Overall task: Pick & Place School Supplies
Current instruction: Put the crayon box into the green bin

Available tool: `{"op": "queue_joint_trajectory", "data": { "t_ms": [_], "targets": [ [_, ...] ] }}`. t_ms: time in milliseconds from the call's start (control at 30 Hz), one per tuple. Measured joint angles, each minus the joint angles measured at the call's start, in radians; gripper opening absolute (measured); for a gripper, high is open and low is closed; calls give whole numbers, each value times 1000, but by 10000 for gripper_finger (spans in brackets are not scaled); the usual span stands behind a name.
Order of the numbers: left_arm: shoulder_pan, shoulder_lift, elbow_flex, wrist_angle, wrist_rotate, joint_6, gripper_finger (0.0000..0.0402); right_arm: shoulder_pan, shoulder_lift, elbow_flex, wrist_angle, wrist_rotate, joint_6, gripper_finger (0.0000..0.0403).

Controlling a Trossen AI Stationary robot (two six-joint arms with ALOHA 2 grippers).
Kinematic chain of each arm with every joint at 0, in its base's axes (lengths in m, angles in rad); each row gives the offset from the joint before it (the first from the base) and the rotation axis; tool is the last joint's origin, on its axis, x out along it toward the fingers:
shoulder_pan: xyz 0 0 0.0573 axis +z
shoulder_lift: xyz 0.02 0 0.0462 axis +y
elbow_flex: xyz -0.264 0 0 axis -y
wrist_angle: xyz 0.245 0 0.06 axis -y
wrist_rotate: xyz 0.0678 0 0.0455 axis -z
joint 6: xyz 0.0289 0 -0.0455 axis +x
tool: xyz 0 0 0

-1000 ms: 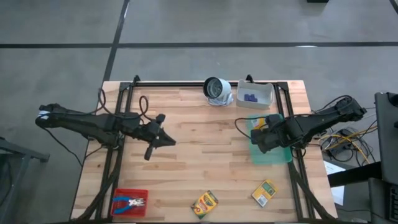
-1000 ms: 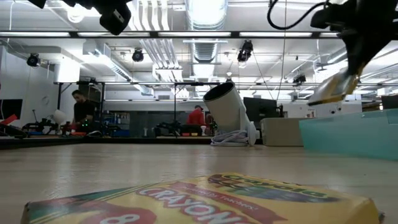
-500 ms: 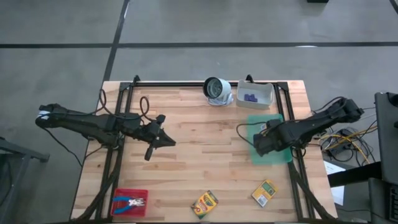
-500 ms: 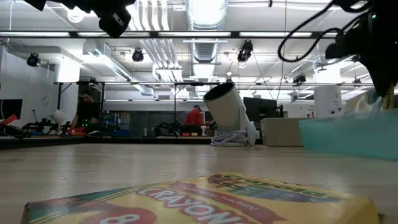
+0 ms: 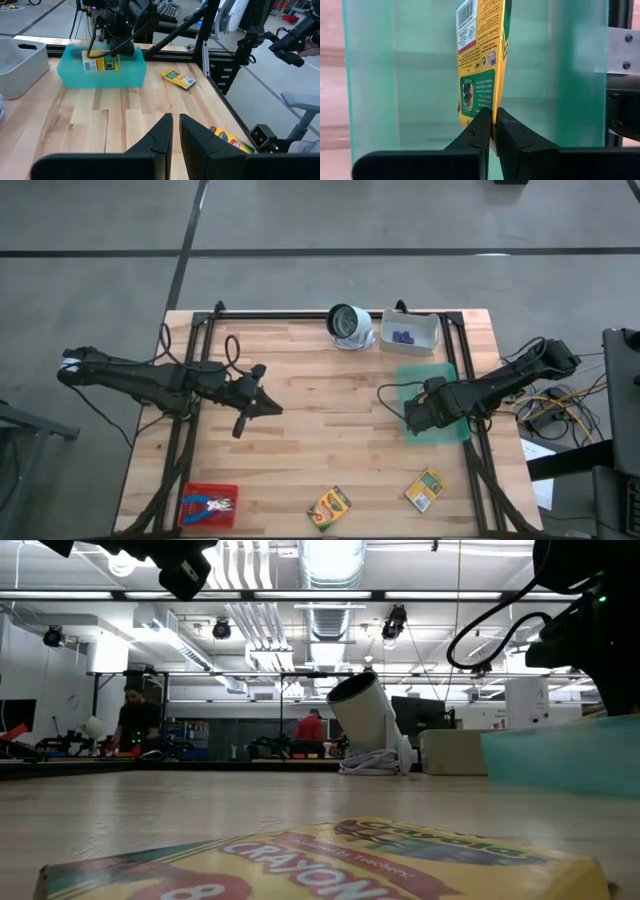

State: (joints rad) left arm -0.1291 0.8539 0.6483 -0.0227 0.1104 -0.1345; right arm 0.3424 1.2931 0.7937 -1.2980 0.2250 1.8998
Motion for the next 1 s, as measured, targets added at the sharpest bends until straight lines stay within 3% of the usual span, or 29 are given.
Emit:
{"op": "queue_joint_trajectory", "data": {
  "t_ms": [567, 1000],
  "targets": [
    [0, 0, 0, 0, 0, 2, 37, 0, 0, -5, 14, -120, -18, 13],
    [0, 0, 0, 0, 0, 3, 37, 0, 0, -19, 31, -123, -117, 13]
  ]
}}
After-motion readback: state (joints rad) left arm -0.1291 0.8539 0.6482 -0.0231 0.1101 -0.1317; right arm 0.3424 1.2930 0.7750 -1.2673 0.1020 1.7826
